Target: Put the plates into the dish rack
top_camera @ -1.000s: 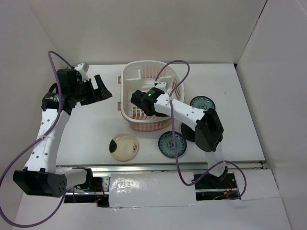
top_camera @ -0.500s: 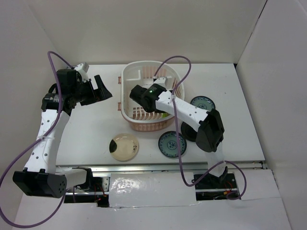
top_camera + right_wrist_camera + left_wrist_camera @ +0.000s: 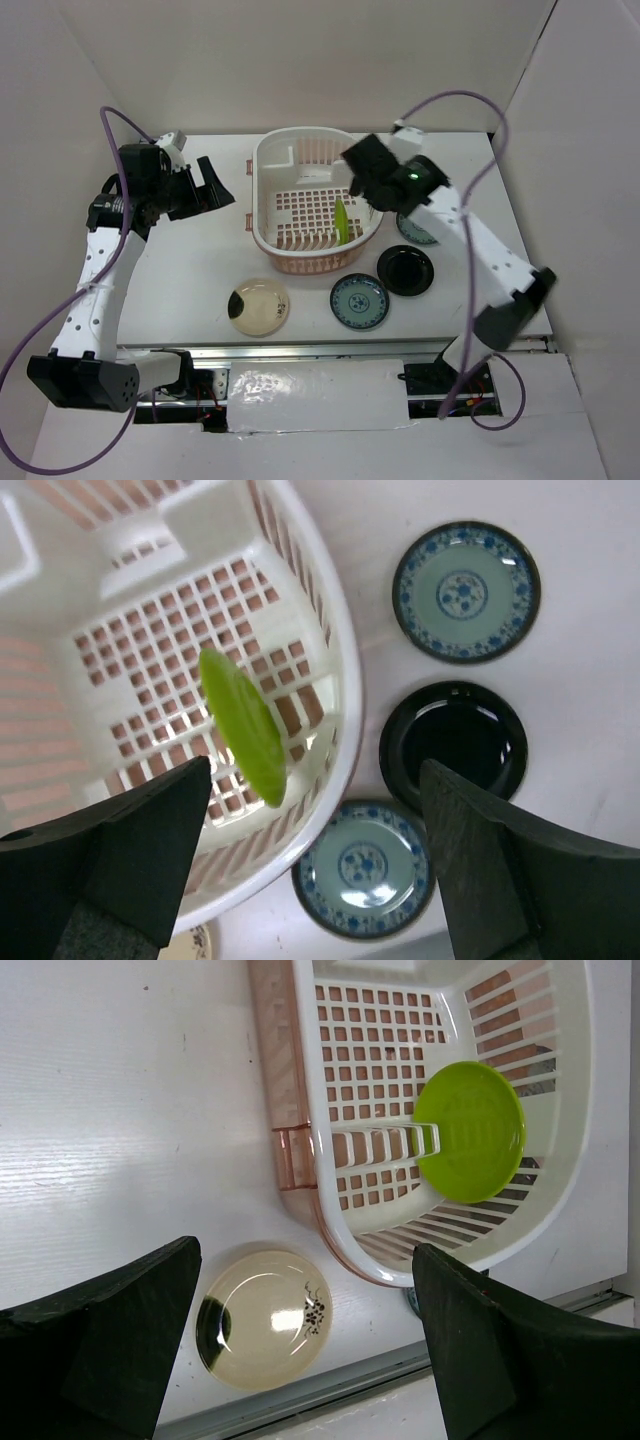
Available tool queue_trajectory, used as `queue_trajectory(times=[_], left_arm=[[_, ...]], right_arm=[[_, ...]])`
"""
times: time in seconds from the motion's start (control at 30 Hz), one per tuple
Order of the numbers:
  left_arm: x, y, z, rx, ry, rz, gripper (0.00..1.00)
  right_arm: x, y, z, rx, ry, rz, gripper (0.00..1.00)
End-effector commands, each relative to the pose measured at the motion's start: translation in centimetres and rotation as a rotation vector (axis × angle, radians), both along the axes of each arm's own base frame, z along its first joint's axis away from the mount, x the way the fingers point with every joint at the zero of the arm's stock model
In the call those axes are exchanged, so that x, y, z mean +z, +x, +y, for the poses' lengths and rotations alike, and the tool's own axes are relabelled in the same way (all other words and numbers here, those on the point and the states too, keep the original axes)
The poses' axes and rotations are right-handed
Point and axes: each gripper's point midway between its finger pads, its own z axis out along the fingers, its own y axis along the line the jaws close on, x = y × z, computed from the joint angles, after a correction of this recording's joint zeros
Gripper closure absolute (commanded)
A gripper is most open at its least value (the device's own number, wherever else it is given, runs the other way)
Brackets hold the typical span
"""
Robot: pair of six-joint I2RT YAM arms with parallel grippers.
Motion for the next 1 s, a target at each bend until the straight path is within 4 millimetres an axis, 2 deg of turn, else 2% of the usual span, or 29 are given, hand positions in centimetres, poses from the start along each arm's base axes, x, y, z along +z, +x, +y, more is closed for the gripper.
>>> queue_trajectory(times=[0.0, 0.03, 0.07, 0.1, 0.13, 0.17, 0.2, 0.23, 0.27, 0.33, 0.37, 0.4, 0.43, 0.5, 0.53, 0.6, 0.67, 0.8, 0.97], left_arm=[[0.6, 0.4, -0.2, -0.025, -0.008, -0.025, 0.01], [0.3, 0.4, -0.3, -0.031, -0.012, -0.015, 0.01], [0.0, 0.4, -0.3, -0.031, -0.012, -0.004, 0.01], [0.0, 0.4, -0.3, -0.029, -0.014, 0.0, 0.01], [0.0, 0.4, -0.4, -0.033, -0.019, 0.0, 0.01], [0.0, 0.4, -0.6, -0.038, -0.025, 0.003, 0.01], [0.1, 0.5, -0.6, -0.039, -0.031, 0.003, 0.01], [0.1, 0.5, -0.8, -0.048, -0.041, 0.004, 0.01], [0.2, 0.5, -0.9, -0.05, -0.043, 0.002, 0.01], [0.2, 0.5, -1.0, -0.054, -0.047, 0.003, 0.01], [0.3, 0.5, -0.9, -0.054, -0.043, -0.001, 0.01], [0.3, 0.5, -0.9, -0.052, -0.039, -0.001, 0.01], [0.3, 0.6, -0.7, -0.046, -0.031, -0.005, 0.01], [0.3, 0.6, -0.5, -0.038, -0.021, -0.005, 0.01], [0.3, 0.6, -0.5, -0.04, -0.021, -0.005, 0.01], [0.3, 0.6, -0.4, -0.034, -0.019, -0.006, 0.01], [0.4, 0.5, -0.4, -0.036, -0.018, -0.011, 0.01], [0.5, 0.6, -0.4, -0.031, -0.017, -0.007, 0.01], [0.5, 0.7, -0.4, -0.033, -0.017, -0.008, 0.01]], right_arm=[[0.7, -2.5, -4.7, -0.007, 0.175, -0.041, 0.09], [1.0, -1.5, -5.4, -0.011, 0.292, -0.09, 0.08], [0.1, -1.7, -6.5, -0.023, 0.336, -0.098, 0.08], [-2.3, -3.3, -8.2, -0.033, 0.367, -0.083, 0.08], [-2.1, -2.3, -10.6, -0.09, 0.428, -0.15, 0.08], [-2.5, -3.1, -10.8, -0.065, 0.501, -0.158, 0.1], [-6.0, -3.2, -11.5, -0.089, 0.519, -0.116, 0.12], [-7.1, -3.0, -13.1, -0.13, 0.571, -0.101, 0.13], [-10.0, -3.4, -13.7, -0.161, 0.584, -0.04, 0.17], [-11.7, -2.5, -15.3, -0.209, 0.618, -0.038, 0.23], [-13.8, -2.4, -15.8, -0.234, 0.653, 0.02, 0.25], [-14.2, -1.7, -16.2, -0.236, 0.668, 0.009, 0.27], [-15.8, -1.3, -17.4, -0.285, 0.681, 0.037, 0.3], [-17.3, 0.1, -18.7, -0.32, 0.721, 0.044, 0.32], [-18.2, 0.2, -18.7, -0.33, 0.722, 0.071, 0.33], [-18.8, 1.2, -20.2, -0.369, 0.73, 0.06, 0.33], [-20.3, 2.1, -21.2, -0.411, 0.735, 0.093, 0.34], [-22.2, 3.7, -22.2, -0.45, 0.715, 0.132, 0.35], [-23.9, 4.6, -22.9, -0.485, 0.704, 0.159, 0.36]])
